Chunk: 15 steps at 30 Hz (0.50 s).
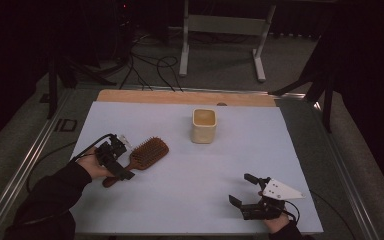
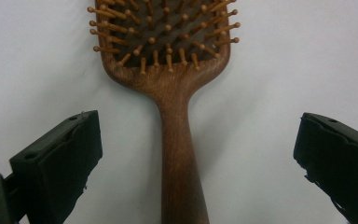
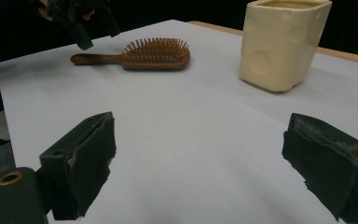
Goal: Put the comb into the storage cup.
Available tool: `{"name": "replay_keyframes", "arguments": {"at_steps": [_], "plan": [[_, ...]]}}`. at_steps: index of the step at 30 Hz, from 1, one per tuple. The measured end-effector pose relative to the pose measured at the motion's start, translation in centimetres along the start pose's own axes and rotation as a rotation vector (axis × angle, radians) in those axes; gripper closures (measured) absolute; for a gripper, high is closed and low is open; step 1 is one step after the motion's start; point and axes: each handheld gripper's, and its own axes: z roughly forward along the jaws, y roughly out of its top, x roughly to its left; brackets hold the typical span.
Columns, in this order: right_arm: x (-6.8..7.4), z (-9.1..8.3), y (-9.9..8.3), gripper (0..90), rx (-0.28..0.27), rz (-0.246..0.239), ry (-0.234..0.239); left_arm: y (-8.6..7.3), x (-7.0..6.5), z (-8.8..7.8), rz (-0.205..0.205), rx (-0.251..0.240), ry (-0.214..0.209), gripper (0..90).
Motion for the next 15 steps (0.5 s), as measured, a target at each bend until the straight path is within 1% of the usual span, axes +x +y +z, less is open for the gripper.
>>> {"name": "replay_keyframes", "arguments": {"at_steps": [1,4,8,10,12,13,15], "plan": [[0.0,0.0,0.0,9.0,0.0,0.0,0.0,0.0,0.0,0.0,0.0,0.0,0.0,1.4],[0.0,0.0,0.0,9.0,0.0,0.003,0.0,0.2,0.1,0.5,-0.002,0.02,0.003,1.4],[0.0,0.0,0.0,9.0,0.0,0.001,0.0,0.4,0.1,0.9,0.015,0.046,0.01,1.8],[0.0,0.0,0.0,9.0,0.0,0.001,0.0,0.4,0.2,1.1,0.016,0.054,0.014,2.7],[0.0,0.0,0.0,9.0,0.0,0.002,0.0,0.5,0.2,1.3,0.022,0.069,0.019,5.3],[0.0,0.0,0.0,9.0,0.0,0.003,0.0,0.5,0.2,1.4,0.021,0.068,0.016,6.4],[0.0,0.0,0.0,9.0,0.001,0.003,-0.001,0.5,0.2,1.5,0.019,0.074,0.023,11.4]]}}
